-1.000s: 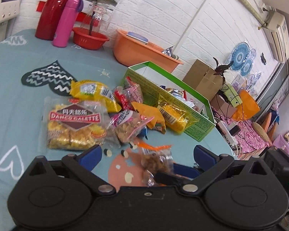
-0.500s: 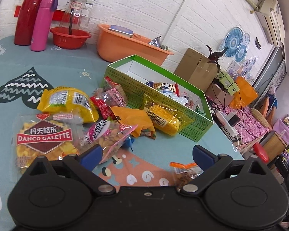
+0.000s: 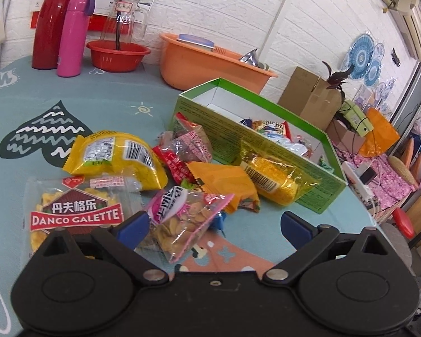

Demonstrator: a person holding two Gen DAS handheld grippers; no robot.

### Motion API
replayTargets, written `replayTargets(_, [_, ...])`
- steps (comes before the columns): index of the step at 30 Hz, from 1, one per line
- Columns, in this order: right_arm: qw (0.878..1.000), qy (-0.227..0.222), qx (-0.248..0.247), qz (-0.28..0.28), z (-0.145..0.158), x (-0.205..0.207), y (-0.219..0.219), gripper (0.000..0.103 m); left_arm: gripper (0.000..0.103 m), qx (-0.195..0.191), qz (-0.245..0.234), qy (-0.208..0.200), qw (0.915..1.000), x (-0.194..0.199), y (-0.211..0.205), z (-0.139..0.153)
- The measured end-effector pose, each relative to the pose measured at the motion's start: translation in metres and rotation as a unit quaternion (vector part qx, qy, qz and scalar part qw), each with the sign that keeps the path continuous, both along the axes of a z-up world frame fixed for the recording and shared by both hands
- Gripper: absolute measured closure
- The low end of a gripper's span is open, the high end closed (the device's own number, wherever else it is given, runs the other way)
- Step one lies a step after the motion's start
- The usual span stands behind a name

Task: Organize snacks
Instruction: 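Grasp the pink-white cookie bag with the left gripper while right holds brown packet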

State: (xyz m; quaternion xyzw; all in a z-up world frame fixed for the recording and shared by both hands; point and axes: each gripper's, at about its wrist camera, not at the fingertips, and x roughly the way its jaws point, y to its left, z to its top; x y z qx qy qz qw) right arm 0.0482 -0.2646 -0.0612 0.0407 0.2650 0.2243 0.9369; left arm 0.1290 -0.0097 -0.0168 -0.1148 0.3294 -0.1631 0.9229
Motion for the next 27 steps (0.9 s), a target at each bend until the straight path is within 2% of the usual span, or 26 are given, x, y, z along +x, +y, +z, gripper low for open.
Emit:
replayTargets(9, [1.0,0.004,0.005,-0.001,-0.003,0.001,-0.001,0.037,0.0,0.037,0.004,-0.018,0.9992,0.007,-0.003,-0.009])
replayTargets(13, [1.0,0.009,0.0,-0.001,-0.005,0.001,0.003,0.022,0.0,0.067,0.008,-0.03,0.9973,0.012,-0.004,-0.013])
replayTargets(14, [1.0,0.011,-0.002,-0.002,-0.006,0.001,0.004,0.019,0.004,0.074,0.013,-0.028,0.9967,0.014,-0.003,-0.014])
replayTargets(15, [1.0,0.012,-0.003,-0.001,-0.006,0.001,0.005,0.019,0.014,0.075,0.012,-0.024,0.9968,0.016,-0.001,-0.016])
replayTargets(16, [1.0,0.013,-0.003,0.0,-0.007,0.001,0.005,0.019,0.039,0.062,0.002,-0.01,0.998,0.019,0.002,-0.018])
replayTargets(17, [1.0,0.014,-0.002,0.0,-0.007,0.0,0.005,0.019,0.04,0.054,0.0,-0.002,0.9985,0.02,0.004,-0.02])
replayTargets(20, [1.0,0.016,-0.001,0.0,-0.007,0.0,0.005,0.018,0.042,0.071,-0.006,-0.008,0.9974,0.013,0.001,-0.02])
replayTargets(27, [1.0,0.018,0.0,-0.001,-0.007,0.0,0.003,0.015,0.042,0.018,-0.045,0.022,0.9986,-0.011,-0.001,-0.017])
